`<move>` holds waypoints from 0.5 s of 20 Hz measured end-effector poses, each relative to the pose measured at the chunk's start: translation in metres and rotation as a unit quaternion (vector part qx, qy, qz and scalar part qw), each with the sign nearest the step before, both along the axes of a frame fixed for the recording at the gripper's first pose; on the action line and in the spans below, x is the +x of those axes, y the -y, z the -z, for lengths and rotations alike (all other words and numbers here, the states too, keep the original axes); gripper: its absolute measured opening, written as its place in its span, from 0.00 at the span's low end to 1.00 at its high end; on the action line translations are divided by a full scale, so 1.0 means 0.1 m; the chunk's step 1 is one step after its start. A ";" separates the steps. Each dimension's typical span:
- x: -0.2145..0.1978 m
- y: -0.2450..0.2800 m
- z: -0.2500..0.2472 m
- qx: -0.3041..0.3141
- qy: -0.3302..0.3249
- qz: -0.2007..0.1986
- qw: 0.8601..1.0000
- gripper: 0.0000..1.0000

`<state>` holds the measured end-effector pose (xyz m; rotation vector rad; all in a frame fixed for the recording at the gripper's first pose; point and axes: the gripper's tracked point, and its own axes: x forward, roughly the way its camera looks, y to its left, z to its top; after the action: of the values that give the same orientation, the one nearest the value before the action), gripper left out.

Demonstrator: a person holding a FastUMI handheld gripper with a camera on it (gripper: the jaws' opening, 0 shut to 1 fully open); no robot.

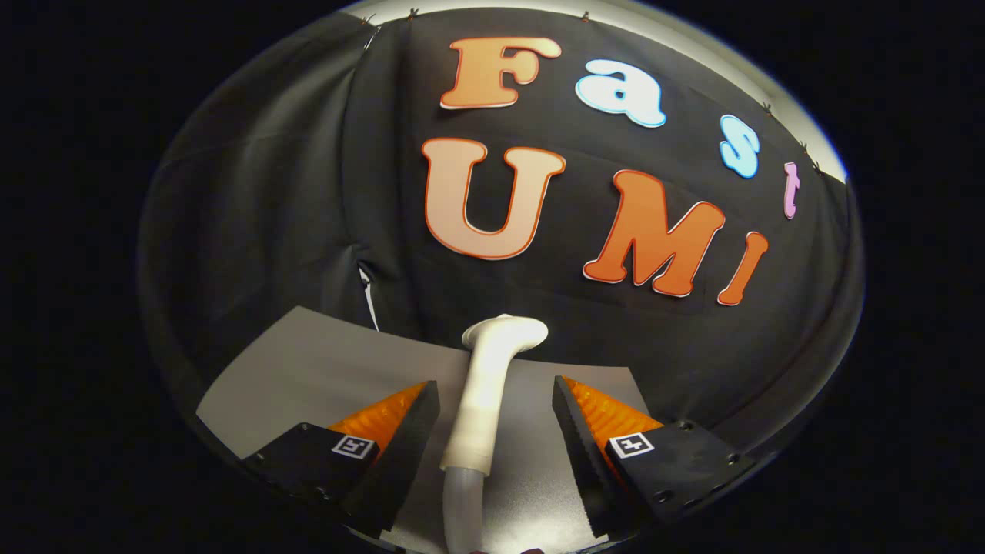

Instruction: Iron the clothes twice with a garment steamer, once on the left side and once on the right side.

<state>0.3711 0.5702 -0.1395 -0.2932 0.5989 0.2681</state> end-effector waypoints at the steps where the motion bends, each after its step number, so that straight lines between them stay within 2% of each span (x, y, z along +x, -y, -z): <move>1: 0.04 -0.05 0.11 -0.005 -0.016 -0.005 1.000 0.95; 2: 0.09 -0.08 0.22 -0.006 -0.027 -0.011 1.000 0.96; 3: 0.12 -0.07 0.32 -0.011 -0.045 -0.008 0.999 0.91; 8: 0.09 0.02 0.56 -0.008 -0.108 0.004 0.994 0.82; 10: 0.05 0.00 0.59 0.004 -0.123 -0.001 0.992 0.70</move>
<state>0.3766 0.5705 -0.1981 -0.2542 0.8405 0.3105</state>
